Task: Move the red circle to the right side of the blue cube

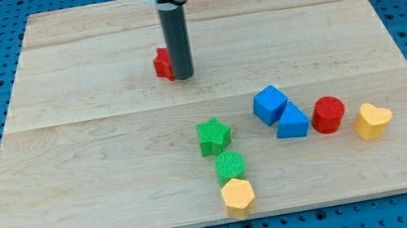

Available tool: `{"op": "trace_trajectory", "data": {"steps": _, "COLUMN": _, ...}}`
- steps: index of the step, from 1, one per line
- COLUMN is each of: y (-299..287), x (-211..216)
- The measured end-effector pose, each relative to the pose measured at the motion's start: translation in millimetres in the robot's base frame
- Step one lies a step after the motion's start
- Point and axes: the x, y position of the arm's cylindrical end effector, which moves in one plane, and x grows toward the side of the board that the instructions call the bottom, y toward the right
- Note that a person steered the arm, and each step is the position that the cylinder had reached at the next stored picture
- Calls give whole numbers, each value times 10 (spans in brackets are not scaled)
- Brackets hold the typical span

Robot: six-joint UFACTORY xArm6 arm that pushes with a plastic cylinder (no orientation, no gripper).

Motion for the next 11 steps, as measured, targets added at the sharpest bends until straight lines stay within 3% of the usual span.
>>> {"op": "trace_trajectory", "data": {"steps": 1, "y": 1103, "x": -201}}
{"op": "trace_trajectory", "data": {"steps": 3, "y": 3134, "x": -142}}
{"op": "trace_trajectory", "data": {"steps": 4, "y": 3287, "x": 352}}
{"op": "trace_trajectory", "data": {"steps": 5, "y": 2891, "x": 797}}
{"op": "trace_trajectory", "data": {"steps": 6, "y": 2951, "x": 1216}}
{"op": "trace_trajectory", "data": {"steps": 8, "y": 1772, "x": 1380}}
{"op": "trace_trajectory", "data": {"steps": 10, "y": 1315, "x": 532}}
{"op": "trace_trajectory", "data": {"steps": 11, "y": 1024, "x": 390}}
